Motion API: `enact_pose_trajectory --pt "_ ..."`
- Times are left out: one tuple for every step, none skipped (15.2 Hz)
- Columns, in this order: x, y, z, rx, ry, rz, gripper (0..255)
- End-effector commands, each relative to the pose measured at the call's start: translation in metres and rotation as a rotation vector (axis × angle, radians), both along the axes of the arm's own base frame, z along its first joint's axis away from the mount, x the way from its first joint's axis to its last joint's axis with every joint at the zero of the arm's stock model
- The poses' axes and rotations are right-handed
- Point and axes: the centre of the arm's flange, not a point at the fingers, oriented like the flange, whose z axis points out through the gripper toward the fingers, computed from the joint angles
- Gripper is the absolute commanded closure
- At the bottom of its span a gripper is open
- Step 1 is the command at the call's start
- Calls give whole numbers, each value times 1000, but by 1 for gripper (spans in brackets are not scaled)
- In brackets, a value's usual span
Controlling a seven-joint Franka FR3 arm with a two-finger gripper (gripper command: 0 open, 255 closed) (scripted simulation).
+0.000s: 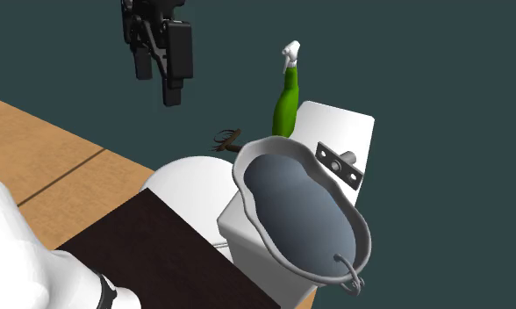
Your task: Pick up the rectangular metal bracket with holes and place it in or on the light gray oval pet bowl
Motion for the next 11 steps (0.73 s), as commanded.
enact_pose_trajectory --pt "0 0 0 0 0 0 0" --pt "8 -6 -7 -3 -6 -5 0" --pt "16 -12 -14 -7 -12 -9 0" --pt "24 -19 -20 -10 -19 -14 0" --pt "32 -25 -27 -13 -25 -19 0" --pt "40 -31 -34 -17 -31 -23 0" --pt "48 -38 -40 -20 -37 -28 0" --pt "56 -44 -47 -23 -44 -33 0" --pt "64 -51 -53 -27 -50 -38 0" --pt "73 -57 -59 -30 -56 -42 0" --pt "81 -64 -66 -34 -62 -47 0"
